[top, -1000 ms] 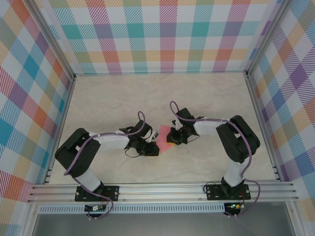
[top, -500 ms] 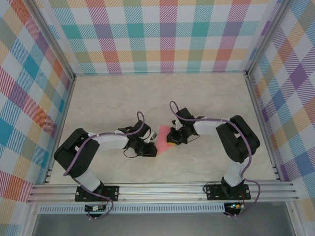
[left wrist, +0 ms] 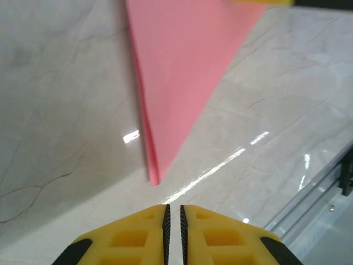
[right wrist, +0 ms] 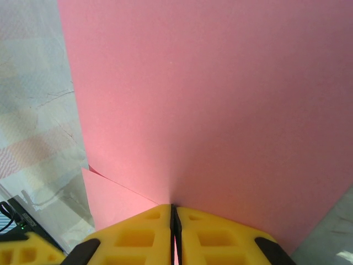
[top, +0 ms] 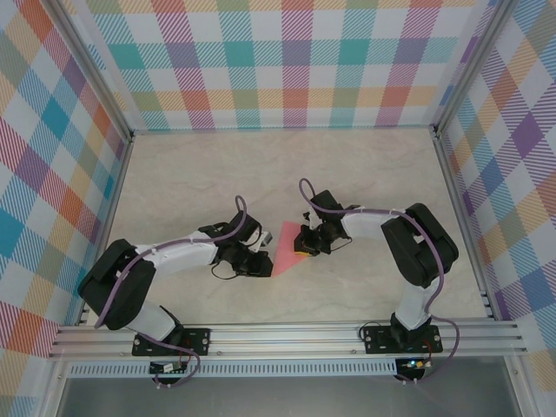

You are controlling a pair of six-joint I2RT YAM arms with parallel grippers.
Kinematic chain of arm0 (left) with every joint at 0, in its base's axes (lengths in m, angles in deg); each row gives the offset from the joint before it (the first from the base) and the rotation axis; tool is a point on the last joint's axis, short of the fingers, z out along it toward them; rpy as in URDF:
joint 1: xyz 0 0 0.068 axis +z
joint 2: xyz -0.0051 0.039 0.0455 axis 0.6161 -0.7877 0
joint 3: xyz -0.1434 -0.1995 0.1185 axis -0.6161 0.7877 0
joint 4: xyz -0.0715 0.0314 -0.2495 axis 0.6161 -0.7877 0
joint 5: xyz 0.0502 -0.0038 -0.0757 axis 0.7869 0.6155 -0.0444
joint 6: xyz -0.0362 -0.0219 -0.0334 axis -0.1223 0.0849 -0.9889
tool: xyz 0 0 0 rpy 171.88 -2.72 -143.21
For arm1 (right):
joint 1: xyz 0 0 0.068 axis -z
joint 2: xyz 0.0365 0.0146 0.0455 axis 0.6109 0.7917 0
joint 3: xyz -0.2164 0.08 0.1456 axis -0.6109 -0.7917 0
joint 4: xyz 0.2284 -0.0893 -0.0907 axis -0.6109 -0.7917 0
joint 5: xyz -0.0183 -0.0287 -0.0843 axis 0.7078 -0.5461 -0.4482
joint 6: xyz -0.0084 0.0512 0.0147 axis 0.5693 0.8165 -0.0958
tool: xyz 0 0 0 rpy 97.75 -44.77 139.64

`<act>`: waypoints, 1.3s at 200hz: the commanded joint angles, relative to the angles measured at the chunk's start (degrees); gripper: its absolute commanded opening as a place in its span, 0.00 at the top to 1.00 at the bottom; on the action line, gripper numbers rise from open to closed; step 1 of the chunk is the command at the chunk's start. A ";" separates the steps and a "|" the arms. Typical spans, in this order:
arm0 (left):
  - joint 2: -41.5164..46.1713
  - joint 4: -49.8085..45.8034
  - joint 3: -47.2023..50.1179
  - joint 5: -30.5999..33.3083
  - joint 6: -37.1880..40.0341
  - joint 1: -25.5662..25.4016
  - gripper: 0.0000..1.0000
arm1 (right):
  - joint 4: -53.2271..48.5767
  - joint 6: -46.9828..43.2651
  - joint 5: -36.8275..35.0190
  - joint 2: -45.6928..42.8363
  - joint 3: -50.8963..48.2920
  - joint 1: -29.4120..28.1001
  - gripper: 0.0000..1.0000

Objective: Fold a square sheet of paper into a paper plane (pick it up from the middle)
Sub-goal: Third fold the triangle at the center of the table.

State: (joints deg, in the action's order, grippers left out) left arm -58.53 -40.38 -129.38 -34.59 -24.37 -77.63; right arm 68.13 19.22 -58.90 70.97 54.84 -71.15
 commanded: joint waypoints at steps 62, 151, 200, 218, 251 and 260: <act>-12.09 4.22 -10.03 2.58 0.06 0.92 0.91 | -6.33 -1.28 -9.75 4.77 -1.80 -0.43 0.88; -17.06 4.30 -6.45 6.62 0.86 0.92 0.94 | -7.11 -2.08 -7.64 -5.22 -0.56 -0.43 0.86; -17.08 4.34 -6.49 5.96 1.41 0.95 0.94 | 0.67 1.23 1.35 -10.57 -5.34 -1.16 0.85; -17.03 4.30 -6.73 5.76 1.47 0.92 0.94 | 3.22 2.51 2.91 -10.67 -6.77 -2.22 0.86; -16.93 4.04 -7.12 5.41 1.38 0.97 0.94 | 6.63 3.97 5.36 -8.38 -6.39 -4.36 0.86; -16.95 3.81 -7.11 5.51 1.42 0.92 0.94 | 6.83 3.99 5.38 -7.78 -5.85 -5.18 0.86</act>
State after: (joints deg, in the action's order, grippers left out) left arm -73.29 -34.70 -137.73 -30.94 -23.95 -77.30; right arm 70.73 21.65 -56.95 61.33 48.28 -74.36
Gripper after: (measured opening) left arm 0.062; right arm 0.143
